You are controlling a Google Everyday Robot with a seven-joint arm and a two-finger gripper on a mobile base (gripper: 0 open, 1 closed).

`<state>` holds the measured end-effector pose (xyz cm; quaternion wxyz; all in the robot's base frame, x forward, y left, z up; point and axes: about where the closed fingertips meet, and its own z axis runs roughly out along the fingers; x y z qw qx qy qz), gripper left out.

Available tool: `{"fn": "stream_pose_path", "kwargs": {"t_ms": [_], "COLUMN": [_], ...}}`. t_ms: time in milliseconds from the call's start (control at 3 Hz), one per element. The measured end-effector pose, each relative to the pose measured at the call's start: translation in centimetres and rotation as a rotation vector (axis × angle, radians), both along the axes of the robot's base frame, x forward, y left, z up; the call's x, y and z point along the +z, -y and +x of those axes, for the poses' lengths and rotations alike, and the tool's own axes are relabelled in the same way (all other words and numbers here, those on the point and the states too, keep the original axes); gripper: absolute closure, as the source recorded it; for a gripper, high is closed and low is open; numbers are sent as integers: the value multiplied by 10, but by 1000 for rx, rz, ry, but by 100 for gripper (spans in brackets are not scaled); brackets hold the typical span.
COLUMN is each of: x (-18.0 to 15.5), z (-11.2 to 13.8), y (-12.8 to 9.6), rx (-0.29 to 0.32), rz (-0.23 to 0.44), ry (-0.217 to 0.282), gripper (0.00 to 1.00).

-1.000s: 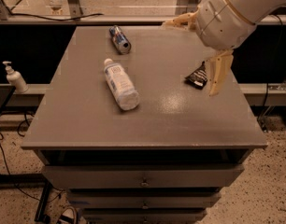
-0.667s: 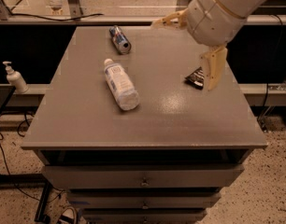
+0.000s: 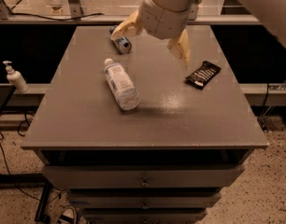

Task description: Place blue plastic bottle upright

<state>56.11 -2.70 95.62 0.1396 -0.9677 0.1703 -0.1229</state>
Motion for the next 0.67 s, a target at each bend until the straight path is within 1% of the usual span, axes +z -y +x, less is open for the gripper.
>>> {"fn": "stream_pose_path", "kwargs": {"t_ms": [333,667], "x": [-11,-27], "z": [28,49], "y": [-26,-47], "rx": [199,346], "rz": [-79,-110], "ry": [50,37], "gripper": [0,0]}}
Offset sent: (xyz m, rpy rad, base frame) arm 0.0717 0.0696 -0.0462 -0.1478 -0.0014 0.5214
